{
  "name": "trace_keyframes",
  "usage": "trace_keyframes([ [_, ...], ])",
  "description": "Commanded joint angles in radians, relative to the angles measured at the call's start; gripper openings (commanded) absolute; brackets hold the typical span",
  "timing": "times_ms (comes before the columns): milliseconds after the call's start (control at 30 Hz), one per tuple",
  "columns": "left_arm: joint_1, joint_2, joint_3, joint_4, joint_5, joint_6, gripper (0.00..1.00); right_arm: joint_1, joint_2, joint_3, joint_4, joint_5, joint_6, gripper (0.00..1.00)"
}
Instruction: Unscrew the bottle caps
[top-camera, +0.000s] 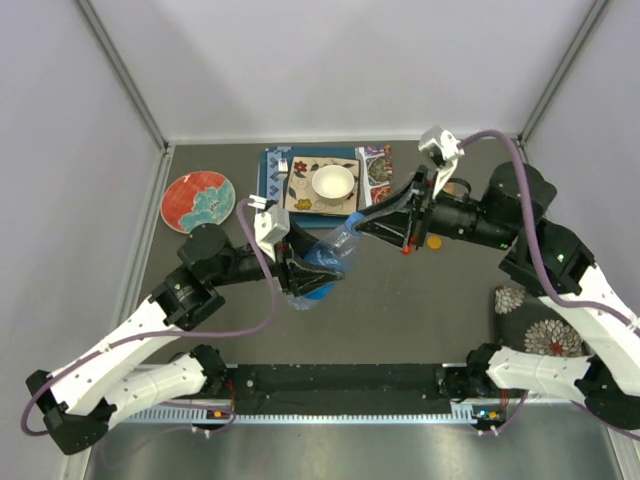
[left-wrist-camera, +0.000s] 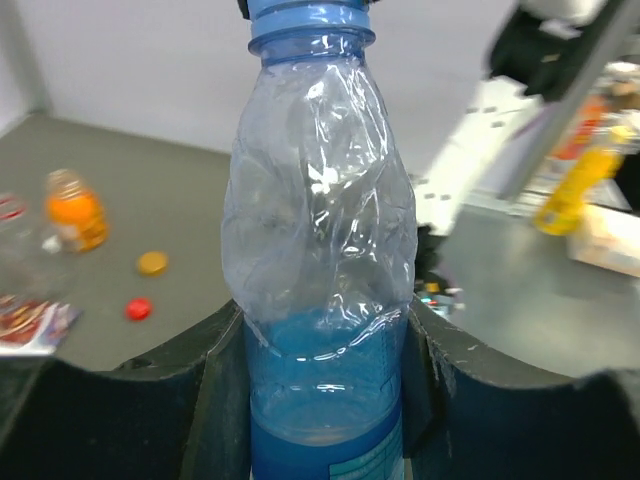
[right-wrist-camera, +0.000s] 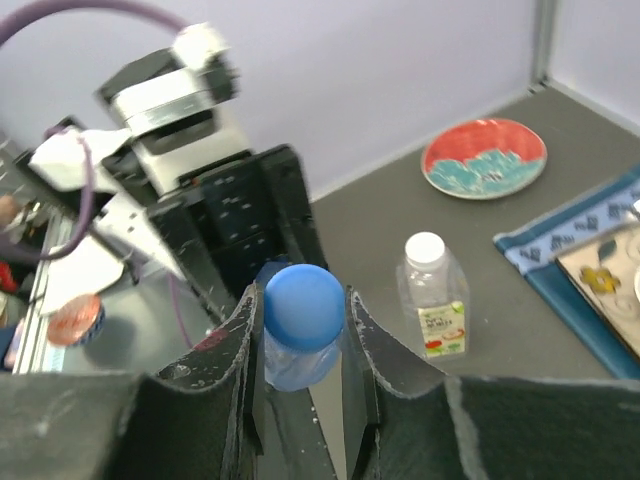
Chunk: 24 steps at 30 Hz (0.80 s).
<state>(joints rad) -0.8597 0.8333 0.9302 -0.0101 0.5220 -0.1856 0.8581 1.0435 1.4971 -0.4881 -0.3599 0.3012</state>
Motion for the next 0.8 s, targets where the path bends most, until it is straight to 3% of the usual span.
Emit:
trace_keyframes([
  [0,0.036,0.036,0.012,0.294,0.441,-0.247,0.33,0.007,0.006,-0.001,-0.033,-0.309,-0.198,0.00],
  [200,0.037,0.092,0.006,0.467,0.608,-0.403,0.33,0.006,-0.019,-0.005,-0.037,-0.473,-0.289,0.00],
  [533,0.037,0.151,-0.025,0.705,0.688,-0.614,0.33,0.006,-0.019,-0.008,-0.174,-0.652,-0.519,0.00],
  [767,0.037,0.158,-0.016,0.645,0.697,-0.579,0.34,0.006,0.007,0.002,-0.271,-0.611,-0.587,0.00],
])
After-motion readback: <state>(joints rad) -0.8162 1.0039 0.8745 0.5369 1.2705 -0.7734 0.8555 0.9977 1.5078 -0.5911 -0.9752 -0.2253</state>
